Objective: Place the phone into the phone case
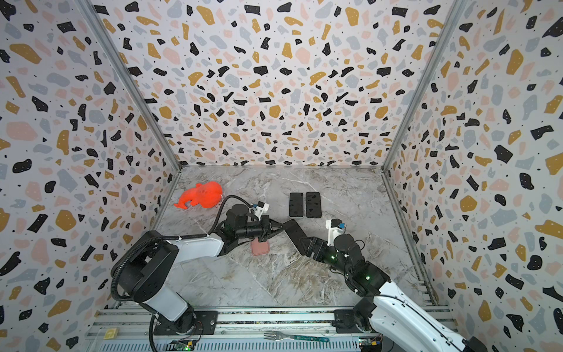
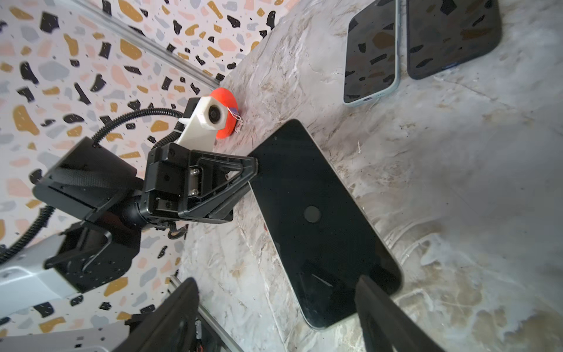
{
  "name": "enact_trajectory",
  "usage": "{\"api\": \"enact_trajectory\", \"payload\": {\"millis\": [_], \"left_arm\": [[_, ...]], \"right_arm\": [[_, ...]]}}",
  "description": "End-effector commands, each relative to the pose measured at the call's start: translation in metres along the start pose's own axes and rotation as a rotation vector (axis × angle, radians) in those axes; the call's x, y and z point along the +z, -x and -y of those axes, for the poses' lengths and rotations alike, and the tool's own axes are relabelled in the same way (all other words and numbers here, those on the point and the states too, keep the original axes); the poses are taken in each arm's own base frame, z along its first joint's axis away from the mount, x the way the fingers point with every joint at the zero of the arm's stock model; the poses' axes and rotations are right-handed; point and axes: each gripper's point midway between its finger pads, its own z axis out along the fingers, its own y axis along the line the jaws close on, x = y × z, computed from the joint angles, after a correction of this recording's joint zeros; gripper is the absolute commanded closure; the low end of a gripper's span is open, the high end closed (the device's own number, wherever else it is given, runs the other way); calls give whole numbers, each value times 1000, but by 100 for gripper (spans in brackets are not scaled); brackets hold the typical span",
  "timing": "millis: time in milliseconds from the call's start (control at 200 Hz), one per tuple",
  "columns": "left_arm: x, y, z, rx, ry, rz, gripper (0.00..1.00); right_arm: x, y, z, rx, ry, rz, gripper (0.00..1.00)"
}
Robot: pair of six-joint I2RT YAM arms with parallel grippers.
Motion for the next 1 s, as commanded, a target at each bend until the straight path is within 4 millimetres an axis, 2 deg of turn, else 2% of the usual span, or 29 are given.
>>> {"api": "enact_trajectory", "payload": {"millis": [0,195,330,466,806,996], "left_arm": [[-6,12,56,71,-162,23,100],[-10,15,68,60,-219,48,100],[-12,17,76,49,-265,58,100],[-11,19,80,46,-281,64,100],[-11,15,74,39,-283,59,100],[-11,14,71,39,-284,57,100]], "right_arm": [[-8,12,-20,137,150,35,21],[-12,18,-11,250,224,57,24],[-7,12,-5,316,252,30,25],[-6,12,-7,326,284,26,27],[-9,30,-4,324,311,125,59],[-9,35,-11,310,332,137,71]]}}
